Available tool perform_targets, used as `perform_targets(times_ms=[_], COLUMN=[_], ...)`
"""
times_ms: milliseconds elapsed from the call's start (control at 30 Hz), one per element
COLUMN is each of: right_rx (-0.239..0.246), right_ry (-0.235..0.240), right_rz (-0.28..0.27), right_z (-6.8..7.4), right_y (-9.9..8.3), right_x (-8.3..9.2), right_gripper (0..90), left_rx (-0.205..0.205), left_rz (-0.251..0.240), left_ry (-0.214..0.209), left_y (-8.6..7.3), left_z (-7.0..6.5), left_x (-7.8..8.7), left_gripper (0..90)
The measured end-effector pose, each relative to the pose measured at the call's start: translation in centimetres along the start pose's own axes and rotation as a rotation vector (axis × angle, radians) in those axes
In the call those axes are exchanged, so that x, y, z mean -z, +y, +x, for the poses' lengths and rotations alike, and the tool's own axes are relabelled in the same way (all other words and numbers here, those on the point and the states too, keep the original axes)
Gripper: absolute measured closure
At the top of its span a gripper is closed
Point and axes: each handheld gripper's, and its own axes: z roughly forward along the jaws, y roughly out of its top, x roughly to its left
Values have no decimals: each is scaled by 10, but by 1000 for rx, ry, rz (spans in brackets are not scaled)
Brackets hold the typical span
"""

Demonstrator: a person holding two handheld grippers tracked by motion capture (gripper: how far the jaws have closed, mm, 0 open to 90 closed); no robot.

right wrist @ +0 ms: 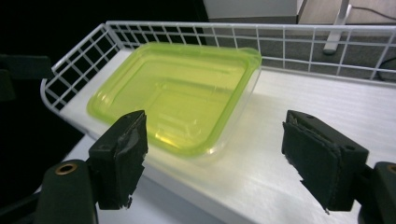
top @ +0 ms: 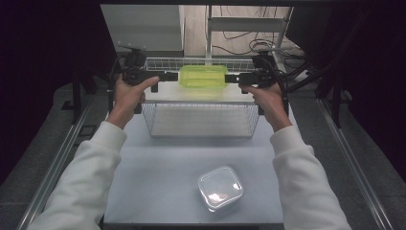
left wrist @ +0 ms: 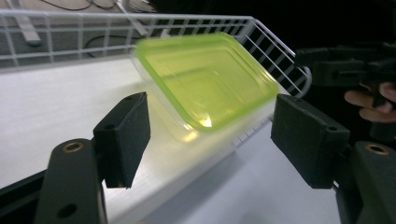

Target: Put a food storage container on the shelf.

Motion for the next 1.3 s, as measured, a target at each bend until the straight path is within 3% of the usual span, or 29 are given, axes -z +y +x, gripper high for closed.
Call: perform_targets(times_ms=[267,367,567,767,967,1300], right_rx=[69,85,125,131,108,81], right_ry=[49,81,94,121,117,83], right_rz=[16,33,90,142,181,281], right_z=[9,9,5,0,-7,-17], right_y=[-33,-52,-95,-140,-168,-203], right_x=[28,35,45,53,53,48], right_gripper=[221,225,240,257,264,264], left_rx=[-80,-82,-83,-92,-80,-55], left_rz=[36,49,113,175,243,294], left_ry=[6,-5,64,91,115,155], left_y=[-44,-68,-108,-147,-177,-202], left_z=[-21,-22,-18,-17,-13,-2], left_x=[16,20,21,21,19,17], left_gripper=[273,274,282,288,291,288])
